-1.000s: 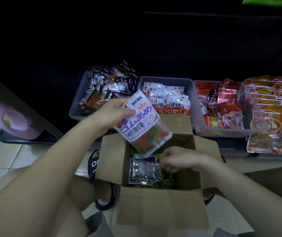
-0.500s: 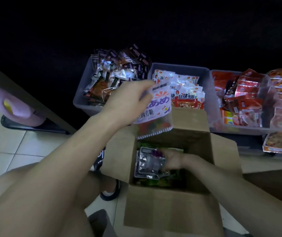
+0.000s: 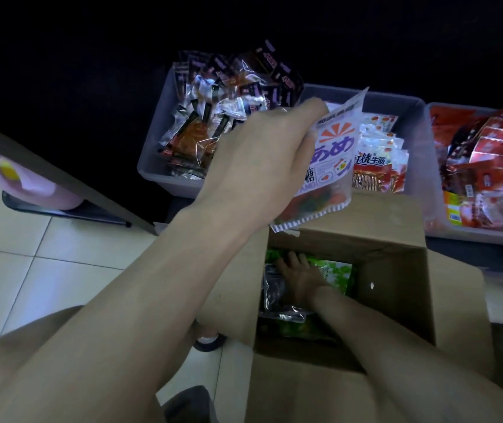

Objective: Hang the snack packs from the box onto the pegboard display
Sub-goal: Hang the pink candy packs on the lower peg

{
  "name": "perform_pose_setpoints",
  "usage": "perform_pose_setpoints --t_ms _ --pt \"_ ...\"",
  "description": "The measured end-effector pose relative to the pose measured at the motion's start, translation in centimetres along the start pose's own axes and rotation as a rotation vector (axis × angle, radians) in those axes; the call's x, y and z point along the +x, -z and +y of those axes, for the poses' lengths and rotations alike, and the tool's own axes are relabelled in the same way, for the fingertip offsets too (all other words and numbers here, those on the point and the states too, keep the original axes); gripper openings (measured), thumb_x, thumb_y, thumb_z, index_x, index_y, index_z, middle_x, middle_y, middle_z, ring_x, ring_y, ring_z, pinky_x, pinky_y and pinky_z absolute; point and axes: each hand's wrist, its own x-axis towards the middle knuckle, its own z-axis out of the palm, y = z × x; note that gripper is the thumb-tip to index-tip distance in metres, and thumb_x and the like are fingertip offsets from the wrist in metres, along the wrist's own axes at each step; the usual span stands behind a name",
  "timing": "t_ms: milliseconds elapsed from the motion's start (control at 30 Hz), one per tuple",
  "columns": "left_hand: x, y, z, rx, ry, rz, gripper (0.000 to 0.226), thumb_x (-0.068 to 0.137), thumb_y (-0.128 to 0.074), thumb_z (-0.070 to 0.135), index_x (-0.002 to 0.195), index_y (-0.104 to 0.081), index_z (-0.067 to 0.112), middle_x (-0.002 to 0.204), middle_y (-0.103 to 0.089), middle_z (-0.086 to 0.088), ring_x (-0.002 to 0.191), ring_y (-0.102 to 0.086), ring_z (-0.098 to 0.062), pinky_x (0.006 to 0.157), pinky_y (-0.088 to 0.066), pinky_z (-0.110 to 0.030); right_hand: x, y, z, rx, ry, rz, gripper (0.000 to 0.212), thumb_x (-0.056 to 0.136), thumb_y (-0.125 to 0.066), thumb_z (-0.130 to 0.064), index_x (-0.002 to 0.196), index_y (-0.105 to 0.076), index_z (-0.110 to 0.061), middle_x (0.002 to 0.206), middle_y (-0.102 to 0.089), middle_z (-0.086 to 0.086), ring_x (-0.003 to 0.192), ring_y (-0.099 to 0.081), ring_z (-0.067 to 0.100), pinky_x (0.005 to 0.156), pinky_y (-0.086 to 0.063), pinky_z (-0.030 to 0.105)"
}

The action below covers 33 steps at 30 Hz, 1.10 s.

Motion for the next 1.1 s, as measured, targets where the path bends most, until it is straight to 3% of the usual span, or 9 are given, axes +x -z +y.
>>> perform_pose_setpoints --t_ms 167,300,467,567,767,900,1100 --pt "-0.1 0.1 -0.2 -0.016 0.020 0.000 0.015 0.107 -0.049 0.021 0.113 -0.061 0.016 0.060 -0.034 0.010 0.050 -0.035 -0.008 0.050 -0.021 -0.030 -0.7 -0.4 -0.2 -0.060 0.010 0.038 0.089 0.085 -0.075 -0.049 0.154 -0.029 -0.018 0.153 -0.024 0.018 0.142 -0.026 0.037 0.113 -0.037 0.050" --pt "-0.4 0.2 0.1 -0.022 0.034 -0.016 0.008 0.107 -0.049 0.020 0.103 -0.056 0.022 0.058 -0.034 0.010 0.049 -0.035 -0.008 0.049 -0.022 -0.030 -0.7 -0.4 0.1 -0.090 -0.017 0.019 0.100 0.083 -0.076 -0.051 0.157 -0.021 -0.012 0.154 -0.025 0.015 0.142 -0.027 0.035 0.112 -0.039 0.049" --pt "-0.3 0.4 0.4 -0.016 0.043 -0.029 0.016 0.108 -0.049 0.021 0.095 -0.042 0.028 0.057 -0.034 0.011 0.048 -0.033 -0.008 0.048 -0.021 -0.029 -1.3 -0.5 2.1 0.163 -0.167 -0.086 0.118 0.071 -0.085 -0.057 0.156 -0.017 -0.012 0.152 -0.045 0.015 0.141 -0.044 0.033 0.112 -0.040 0.041" --pt "-0.1 0.3 0.5 -0.004 0.050 -0.038 0.010 0.107 -0.048 0.020 0.098 -0.052 0.020 0.057 -0.035 0.008 0.048 -0.034 -0.010 0.048 -0.023 -0.031 -1.7 -0.4 3.0 0.281 -0.196 -0.152 0.126 0.072 -0.088 -0.048 0.162 -0.007 -0.015 0.150 -0.052 0.014 0.134 -0.053 0.032 0.105 -0.048 0.037" --pt "0.0 0.2 0.7 -0.011 0.035 -0.031 0.009 0.107 -0.050 0.019 0.098 -0.051 0.021 0.056 -0.033 0.009 0.047 -0.033 -0.008 0.049 -0.021 -0.029 -2.1 -0.4 3.0 0.397 -0.124 -0.162 0.093 0.070 -0.092 -0.034 0.151 -0.048 -0.024 0.146 -0.060 0.003 0.127 -0.060 0.023 0.100 -0.052 0.030" --pt "0.0 0.0 0.7 -0.021 0.024 -0.019 0.022 0.106 -0.050 0.019 0.092 -0.037 0.029 0.057 -0.033 0.010 0.048 -0.032 -0.008 0.049 -0.020 -0.029 -1.4 0.0 1.6 0.253 -0.031 -0.157 0.089 0.077 -0.087 -0.034 0.155 -0.044 -0.026 0.156 -0.049 0.005 0.137 -0.053 0.028 0.108 -0.048 0.034" --pt "0.3 0.0 0.6 -0.017 0.024 -0.016 0.024 0.106 -0.050 0.020 0.091 -0.035 0.031 0.058 -0.034 0.009 0.048 -0.033 -0.010 0.049 -0.021 -0.029 -1.4 -0.4 0.9 -0.099 -0.025 -0.051 0.079 0.088 -0.074 -0.046 0.157 -0.039 -0.028 0.167 -0.014 0.015 0.153 -0.016 0.038 0.123 -0.024 0.049"
